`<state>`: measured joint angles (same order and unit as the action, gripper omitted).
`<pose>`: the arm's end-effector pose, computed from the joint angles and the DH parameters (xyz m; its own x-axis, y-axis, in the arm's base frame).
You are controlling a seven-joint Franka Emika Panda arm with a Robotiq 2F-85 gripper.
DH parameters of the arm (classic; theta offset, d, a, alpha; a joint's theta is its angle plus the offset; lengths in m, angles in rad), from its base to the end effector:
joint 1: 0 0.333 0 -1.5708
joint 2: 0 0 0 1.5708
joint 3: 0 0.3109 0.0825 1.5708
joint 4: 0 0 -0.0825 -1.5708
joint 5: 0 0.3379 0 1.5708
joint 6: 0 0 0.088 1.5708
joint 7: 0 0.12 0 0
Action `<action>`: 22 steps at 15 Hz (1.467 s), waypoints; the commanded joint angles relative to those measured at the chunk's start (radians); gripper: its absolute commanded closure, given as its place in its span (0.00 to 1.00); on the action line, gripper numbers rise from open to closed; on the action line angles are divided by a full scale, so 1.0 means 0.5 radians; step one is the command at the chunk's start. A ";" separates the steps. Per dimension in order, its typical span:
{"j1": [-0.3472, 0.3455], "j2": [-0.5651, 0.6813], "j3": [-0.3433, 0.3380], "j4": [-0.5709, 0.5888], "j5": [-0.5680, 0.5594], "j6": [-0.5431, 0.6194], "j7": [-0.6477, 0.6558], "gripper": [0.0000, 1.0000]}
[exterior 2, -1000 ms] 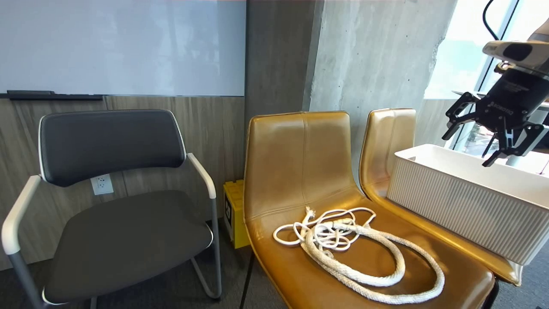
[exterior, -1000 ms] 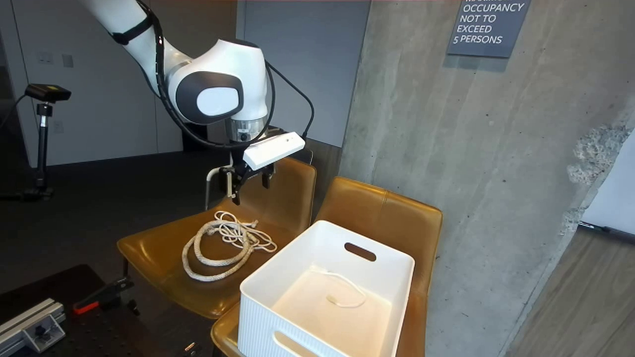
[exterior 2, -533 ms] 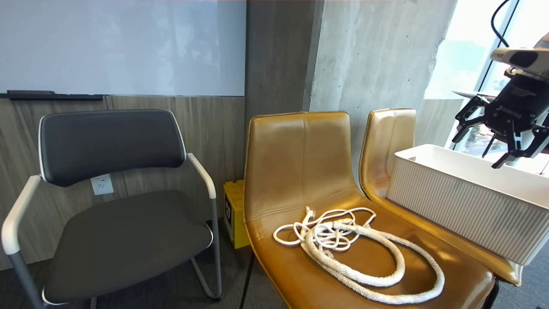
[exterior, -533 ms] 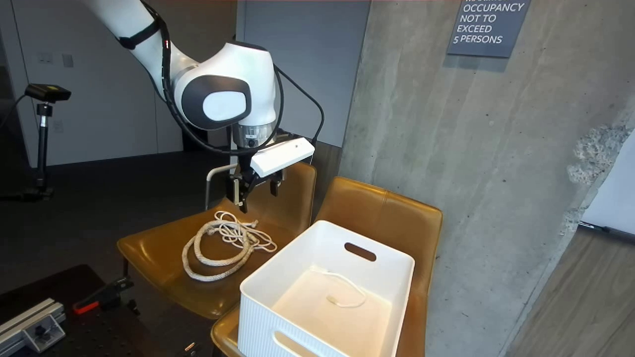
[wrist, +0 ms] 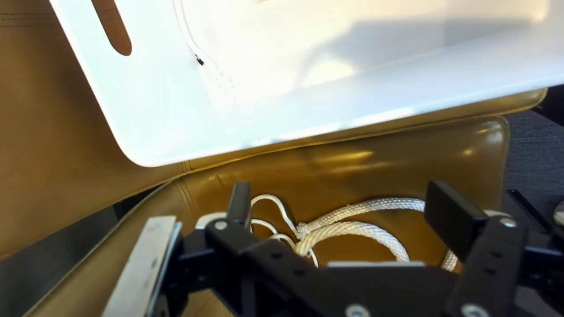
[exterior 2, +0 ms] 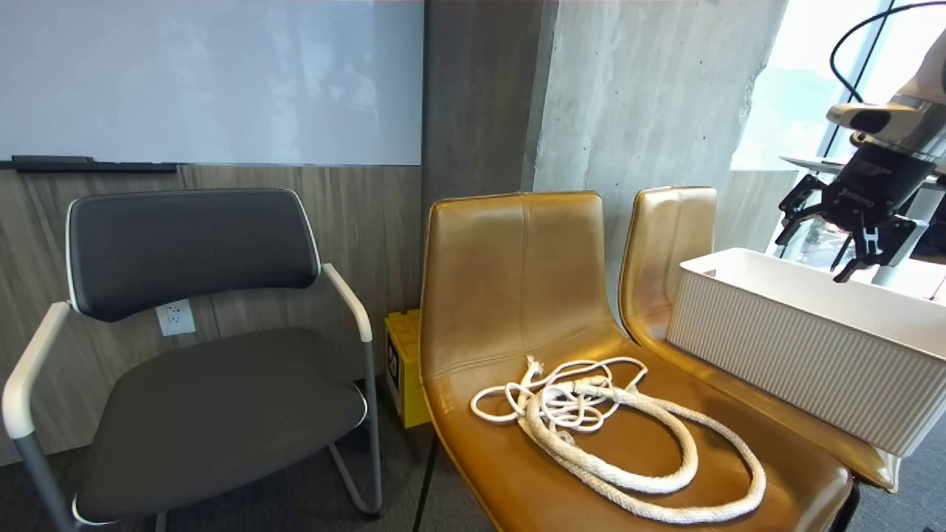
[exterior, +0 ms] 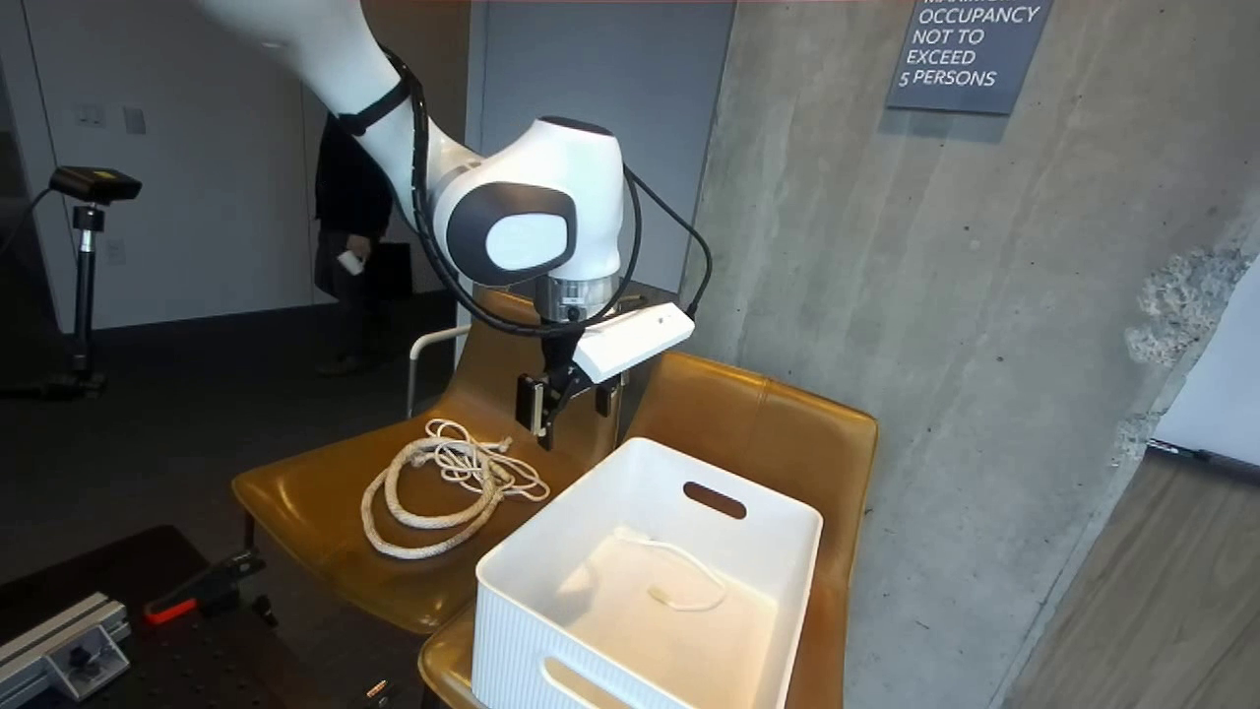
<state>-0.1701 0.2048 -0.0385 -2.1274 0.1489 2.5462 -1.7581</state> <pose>0.5448 -0.1156 0.3487 0.1268 0.9902 0.0594 0.9654 -0.1369 0.2218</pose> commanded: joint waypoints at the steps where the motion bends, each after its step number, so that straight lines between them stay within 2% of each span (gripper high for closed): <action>1: -0.065 0.302 0.006 0.371 -0.032 -0.158 -0.101 0.00; 8: -0.129 0.756 -0.002 0.870 -0.259 -0.314 -0.089 0.00; 14: -0.156 0.997 -0.021 1.171 -0.440 -0.480 -0.111 0.00; 18: -0.191 1.144 -0.034 1.282 -0.514 -0.523 -0.137 0.00; 22: -0.248 1.268 -0.021 1.285 -0.544 -0.435 -0.211 0.00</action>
<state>-0.2739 0.7904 -0.0541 -1.5231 -0.0959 2.3174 -1.8272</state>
